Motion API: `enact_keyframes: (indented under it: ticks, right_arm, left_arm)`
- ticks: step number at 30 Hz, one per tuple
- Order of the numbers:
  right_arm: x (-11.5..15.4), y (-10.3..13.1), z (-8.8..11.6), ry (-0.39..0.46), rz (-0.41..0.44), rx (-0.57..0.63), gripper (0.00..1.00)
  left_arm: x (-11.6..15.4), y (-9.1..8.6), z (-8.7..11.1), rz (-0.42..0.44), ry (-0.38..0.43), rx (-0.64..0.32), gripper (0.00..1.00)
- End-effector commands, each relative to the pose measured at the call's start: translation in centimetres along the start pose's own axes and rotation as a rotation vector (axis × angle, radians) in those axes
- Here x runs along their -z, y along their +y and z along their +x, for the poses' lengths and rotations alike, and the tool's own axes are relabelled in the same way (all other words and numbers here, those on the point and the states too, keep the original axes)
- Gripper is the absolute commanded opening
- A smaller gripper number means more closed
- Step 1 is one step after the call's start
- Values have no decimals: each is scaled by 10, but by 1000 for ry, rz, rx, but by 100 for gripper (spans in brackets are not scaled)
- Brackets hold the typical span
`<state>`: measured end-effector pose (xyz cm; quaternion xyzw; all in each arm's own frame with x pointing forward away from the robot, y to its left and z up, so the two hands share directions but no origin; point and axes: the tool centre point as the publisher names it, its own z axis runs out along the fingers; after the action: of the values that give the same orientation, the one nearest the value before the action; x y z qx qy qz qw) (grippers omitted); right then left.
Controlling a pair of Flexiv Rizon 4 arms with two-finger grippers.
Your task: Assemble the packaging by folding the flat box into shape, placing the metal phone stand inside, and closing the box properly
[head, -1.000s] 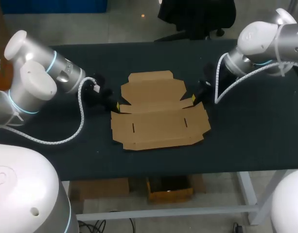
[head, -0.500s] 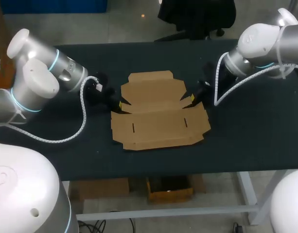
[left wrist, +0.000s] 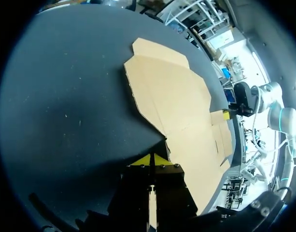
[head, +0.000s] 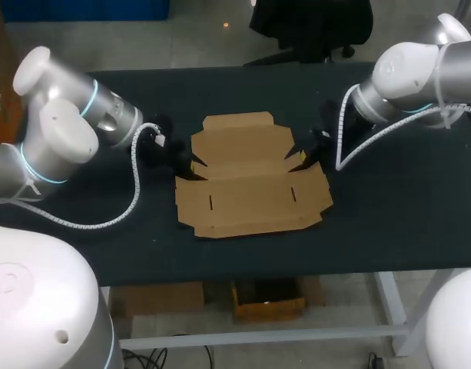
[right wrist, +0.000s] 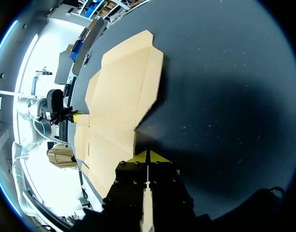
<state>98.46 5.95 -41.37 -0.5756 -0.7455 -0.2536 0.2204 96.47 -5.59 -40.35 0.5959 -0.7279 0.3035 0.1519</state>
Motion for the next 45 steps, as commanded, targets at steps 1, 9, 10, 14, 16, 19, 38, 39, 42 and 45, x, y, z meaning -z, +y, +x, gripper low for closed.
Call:
enact_keyframes:
  ticks: [1, 9, 10, 14, 16, 19, 38, 39, 42, 45]
  right_arm:
    - [-1, -1, 1, -1, -5, -2, 0]
    - [-3, 0, 5, -41, -12, -37, 0]
    - [-3, 0, 6, -41, -12, -37, 0]
    - [-6, 2, 8, -58, -11, -50, 0]
    - [-7, 2, 10, -72, -13, -57, 0]
    - [-8, 3, 13, -85, -16, -60, 0]
    - [-14, 4, 28, -150, -29, -90, 0]
    - [-15, 4, 28, -151, -29, -92, 0]
    - [-17, 4, 29, -159, -30, -99, 0]
    - [-18, 4, 31, -166, -32, -104, 0]
  left_arm:
    - [6, 9, 8, 29, -35, 3, 0]
    - [3, 9, 14, 45, -86, 1, 0]
    - [2, 9, 15, 47, -93, 0, 0]
    - [-1, 7, 17, 49, -106, 0, 0]
    - [-1, 6, 17, 49, -107, -2, 0]
    - [-1, 6, 20, 57, -119, -7, 0]
    - [-3, -4, 31, 68, -154, -33, 0]
    - [-4, -5, 31, 66, -152, -33, 0]
    - [-6, -7, 32, 62, -148, -35, 0]
    - [-7, -9, 33, 58, -145, -35, 0]
